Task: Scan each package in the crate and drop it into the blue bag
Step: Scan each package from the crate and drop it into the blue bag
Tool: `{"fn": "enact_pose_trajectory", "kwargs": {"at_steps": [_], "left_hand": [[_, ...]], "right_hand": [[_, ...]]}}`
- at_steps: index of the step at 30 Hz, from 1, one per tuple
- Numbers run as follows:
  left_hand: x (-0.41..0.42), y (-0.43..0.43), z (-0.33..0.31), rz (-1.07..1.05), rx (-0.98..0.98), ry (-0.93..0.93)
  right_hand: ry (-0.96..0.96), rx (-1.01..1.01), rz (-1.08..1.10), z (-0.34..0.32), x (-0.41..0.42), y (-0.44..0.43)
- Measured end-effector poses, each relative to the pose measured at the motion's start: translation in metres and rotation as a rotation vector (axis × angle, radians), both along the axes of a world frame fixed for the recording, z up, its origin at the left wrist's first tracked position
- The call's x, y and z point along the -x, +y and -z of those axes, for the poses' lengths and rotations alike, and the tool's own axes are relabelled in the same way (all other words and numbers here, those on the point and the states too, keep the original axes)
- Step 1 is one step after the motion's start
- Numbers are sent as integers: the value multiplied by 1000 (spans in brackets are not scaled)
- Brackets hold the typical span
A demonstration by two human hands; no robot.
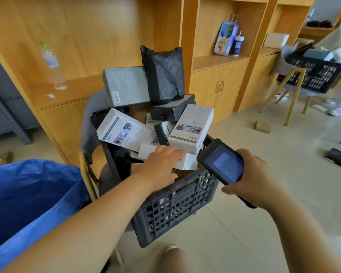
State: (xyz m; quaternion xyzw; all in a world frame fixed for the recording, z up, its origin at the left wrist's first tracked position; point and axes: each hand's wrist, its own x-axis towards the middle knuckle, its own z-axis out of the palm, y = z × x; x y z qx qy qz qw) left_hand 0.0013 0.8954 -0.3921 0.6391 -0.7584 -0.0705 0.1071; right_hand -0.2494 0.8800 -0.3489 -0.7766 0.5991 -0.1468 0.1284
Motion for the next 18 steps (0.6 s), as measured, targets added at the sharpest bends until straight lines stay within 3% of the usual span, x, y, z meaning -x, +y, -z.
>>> {"fn": "enact_pose_trajectory", "kwargs": {"at_steps": [8, 18], "left_hand": [[-4, -1, 0, -11, 120, -112], [-49, 43, -26, -272, 305, 543]], "right_hand": [[-21, -11, -30, 3, -2, -5], [-169, 93, 16, 4, -15, 9]]}}
